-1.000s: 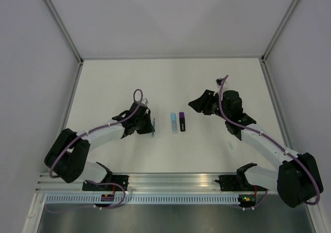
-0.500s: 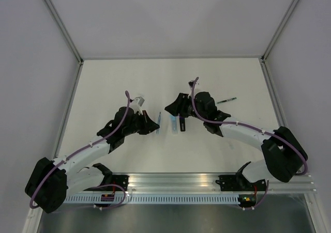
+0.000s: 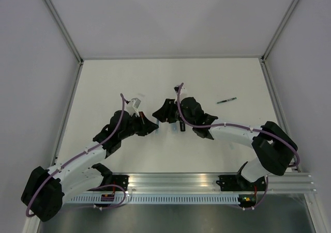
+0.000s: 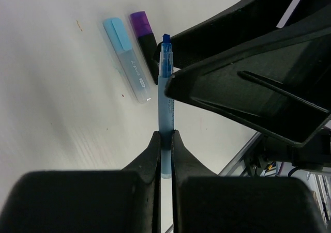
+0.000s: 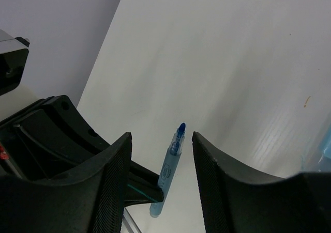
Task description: Insert the pens into the pen caps
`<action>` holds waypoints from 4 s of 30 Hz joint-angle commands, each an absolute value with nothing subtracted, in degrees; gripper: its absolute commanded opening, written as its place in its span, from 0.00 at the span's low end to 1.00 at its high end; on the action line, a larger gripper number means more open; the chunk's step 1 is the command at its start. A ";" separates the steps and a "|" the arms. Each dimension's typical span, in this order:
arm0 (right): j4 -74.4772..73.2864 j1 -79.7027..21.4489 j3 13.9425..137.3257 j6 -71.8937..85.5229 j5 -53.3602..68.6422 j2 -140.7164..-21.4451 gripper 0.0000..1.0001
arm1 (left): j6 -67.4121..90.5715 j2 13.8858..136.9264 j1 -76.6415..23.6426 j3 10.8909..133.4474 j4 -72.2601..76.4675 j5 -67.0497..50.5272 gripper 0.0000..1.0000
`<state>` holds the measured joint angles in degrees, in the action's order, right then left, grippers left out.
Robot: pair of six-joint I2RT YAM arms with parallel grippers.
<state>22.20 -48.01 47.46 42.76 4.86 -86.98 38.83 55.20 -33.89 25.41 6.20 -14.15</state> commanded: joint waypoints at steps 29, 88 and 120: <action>29.71 -52.29 50.80 47.55 5.71 -88.07 0.00 | 38.58 52.91 -34.01 23.38 13.09 -18.72 0.15; -48.67 -9.49 60.36 16.55 -11.01 -71.67 0.63 | 29.88 53.96 -33.22 29.09 2.11 3.87 0.02; -60.22 -21.62 59.34 -15.28 -13.24 -92.30 0.68 | 31.90 55.11 -33.22 29.79 2.46 -1.93 0.02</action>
